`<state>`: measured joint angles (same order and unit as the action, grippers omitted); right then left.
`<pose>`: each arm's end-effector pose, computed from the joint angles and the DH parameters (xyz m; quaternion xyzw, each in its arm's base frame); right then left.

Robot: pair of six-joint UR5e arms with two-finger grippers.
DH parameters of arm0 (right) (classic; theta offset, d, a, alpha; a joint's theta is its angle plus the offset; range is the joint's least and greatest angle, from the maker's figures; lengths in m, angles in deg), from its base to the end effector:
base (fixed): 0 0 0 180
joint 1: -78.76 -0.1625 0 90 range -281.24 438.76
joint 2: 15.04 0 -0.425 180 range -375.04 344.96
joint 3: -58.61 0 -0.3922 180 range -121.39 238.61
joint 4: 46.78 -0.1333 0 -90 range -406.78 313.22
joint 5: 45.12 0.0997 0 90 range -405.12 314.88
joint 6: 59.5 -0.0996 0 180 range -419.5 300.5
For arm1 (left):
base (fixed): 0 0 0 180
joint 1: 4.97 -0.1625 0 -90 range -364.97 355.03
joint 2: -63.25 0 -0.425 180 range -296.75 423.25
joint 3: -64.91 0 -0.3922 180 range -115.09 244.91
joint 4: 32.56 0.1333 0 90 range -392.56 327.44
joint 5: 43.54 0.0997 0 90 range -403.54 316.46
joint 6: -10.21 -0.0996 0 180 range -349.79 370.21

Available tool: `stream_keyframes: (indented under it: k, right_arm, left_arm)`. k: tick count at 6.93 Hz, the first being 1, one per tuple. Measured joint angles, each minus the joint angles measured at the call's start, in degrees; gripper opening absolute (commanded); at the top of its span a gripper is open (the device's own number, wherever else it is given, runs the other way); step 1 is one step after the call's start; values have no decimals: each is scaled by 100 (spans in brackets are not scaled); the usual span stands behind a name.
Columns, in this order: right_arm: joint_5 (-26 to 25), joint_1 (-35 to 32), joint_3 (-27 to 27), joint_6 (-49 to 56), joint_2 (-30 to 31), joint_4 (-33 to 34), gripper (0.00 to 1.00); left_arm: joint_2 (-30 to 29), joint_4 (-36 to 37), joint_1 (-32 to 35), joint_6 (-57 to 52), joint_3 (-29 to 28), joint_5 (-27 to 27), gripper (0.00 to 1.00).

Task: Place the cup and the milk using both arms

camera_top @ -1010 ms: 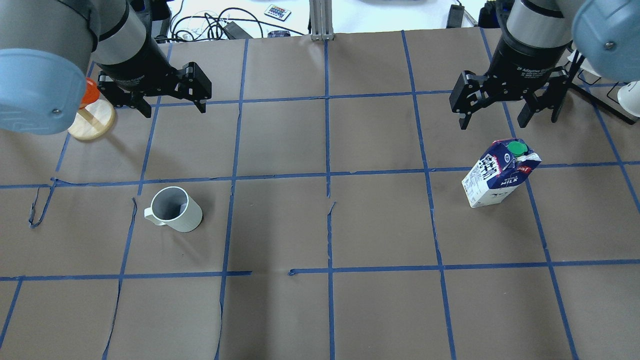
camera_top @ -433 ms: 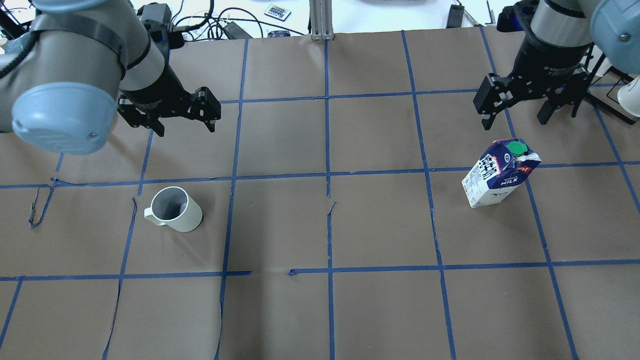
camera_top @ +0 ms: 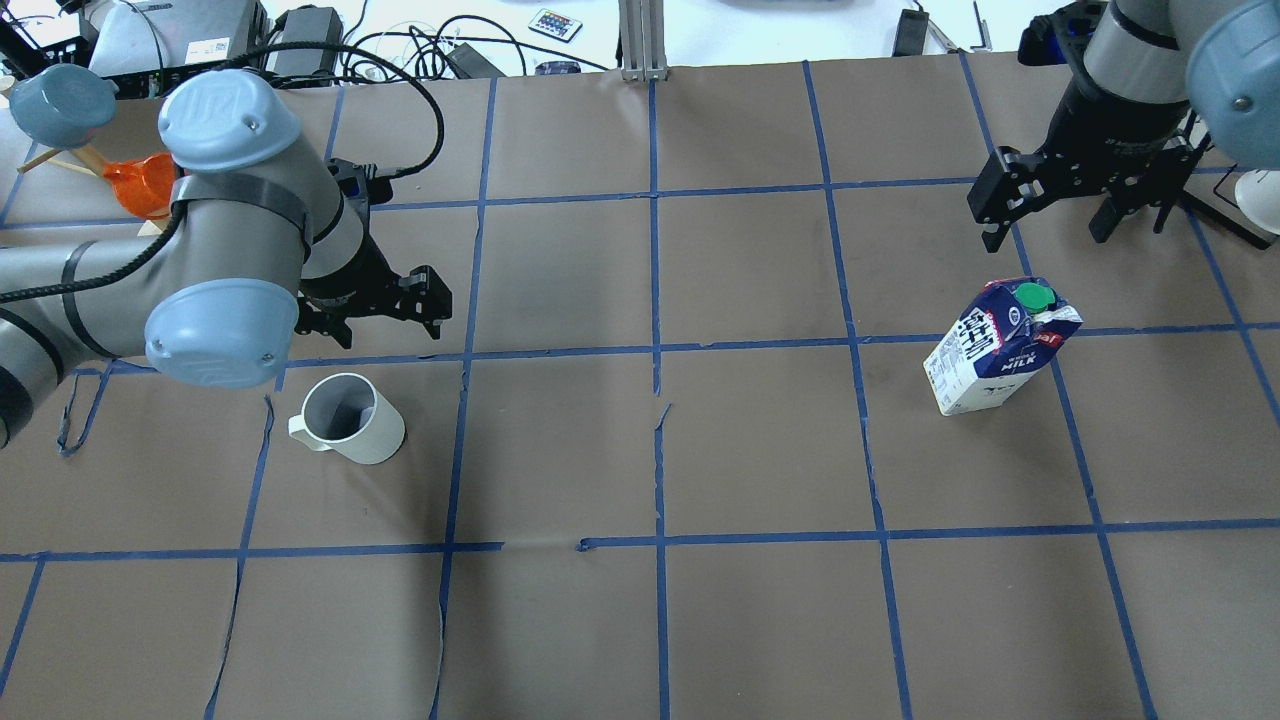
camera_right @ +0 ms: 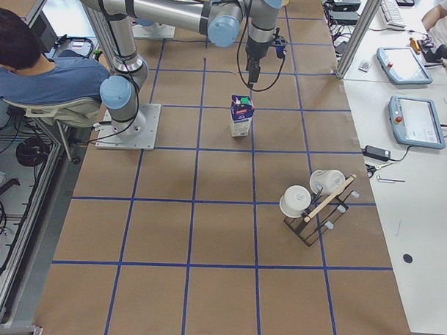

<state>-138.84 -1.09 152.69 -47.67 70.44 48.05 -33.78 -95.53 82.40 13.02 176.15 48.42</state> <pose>0.0342 -0.5285 0.4218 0.0157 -0.9988 -0.0385 0.0256 -0.1070 -0.5004 0.2969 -0.0473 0.9987 0.0108 0.0171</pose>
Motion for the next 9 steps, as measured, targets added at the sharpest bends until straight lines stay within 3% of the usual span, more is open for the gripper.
stream_keyframes:
  k: [2, 3, 5, 9]
  right_arm:
    - [-21, 120, 430, 502, -11, 513, 100]
    - [-17, 225, 576, 649, -13, 625, 100]
    - [5, 307, 759, 713, -33, 829, 100]
    - [27, 314, 920, 752, -109, 1002, 96]
  left_arm:
    - [-211, 113, -59, -52, 282, 302, 98]
    - [-285, 147, -67, -39, 344, 377, 75]
    - [-393, 320, -70, 83, 468, 409, 0]
    - [-457, 494, -59, 139, 432, 421, 0]
